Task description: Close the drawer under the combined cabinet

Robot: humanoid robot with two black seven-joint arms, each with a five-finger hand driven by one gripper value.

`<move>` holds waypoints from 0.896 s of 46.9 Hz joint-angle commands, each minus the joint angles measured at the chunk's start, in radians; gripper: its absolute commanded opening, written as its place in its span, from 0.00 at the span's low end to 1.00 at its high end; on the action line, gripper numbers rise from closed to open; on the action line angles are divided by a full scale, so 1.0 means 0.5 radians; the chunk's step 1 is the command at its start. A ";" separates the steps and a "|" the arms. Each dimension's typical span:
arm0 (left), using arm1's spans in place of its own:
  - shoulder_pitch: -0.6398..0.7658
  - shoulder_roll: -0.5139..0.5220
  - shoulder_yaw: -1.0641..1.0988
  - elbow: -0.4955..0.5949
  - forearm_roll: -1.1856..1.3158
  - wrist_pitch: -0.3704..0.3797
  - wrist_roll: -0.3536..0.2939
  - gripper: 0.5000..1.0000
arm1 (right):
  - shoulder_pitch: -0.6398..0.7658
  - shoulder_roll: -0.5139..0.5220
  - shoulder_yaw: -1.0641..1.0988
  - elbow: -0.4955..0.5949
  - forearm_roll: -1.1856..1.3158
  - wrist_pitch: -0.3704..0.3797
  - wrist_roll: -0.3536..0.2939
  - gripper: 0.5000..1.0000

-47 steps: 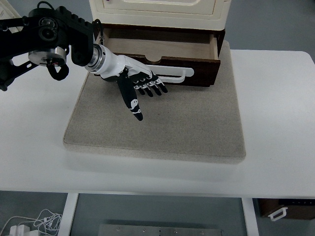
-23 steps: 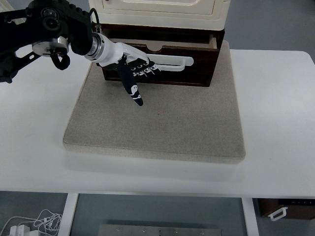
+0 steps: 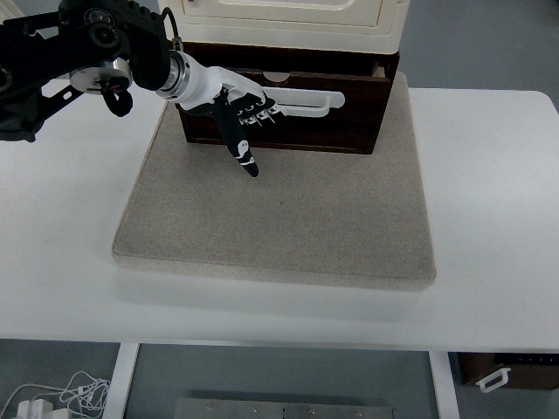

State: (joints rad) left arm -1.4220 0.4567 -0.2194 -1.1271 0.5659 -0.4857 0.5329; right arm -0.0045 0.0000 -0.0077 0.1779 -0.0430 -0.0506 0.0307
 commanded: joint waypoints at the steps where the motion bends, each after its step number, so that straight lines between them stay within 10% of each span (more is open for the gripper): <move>1: -0.006 -0.011 -0.003 0.024 -0.006 -0.001 -0.004 1.00 | 0.000 0.000 0.000 0.000 0.000 0.000 0.000 0.90; 42: 0.000 -0.008 -0.015 0.223 -0.006 0.060 -0.050 1.00 | 0.000 0.000 0.000 0.000 0.000 0.000 0.000 0.90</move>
State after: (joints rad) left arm -1.4220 0.4515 -0.2208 -1.0242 0.5618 -0.4543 0.5095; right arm -0.0046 0.0000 -0.0077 0.1779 -0.0429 -0.0506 0.0307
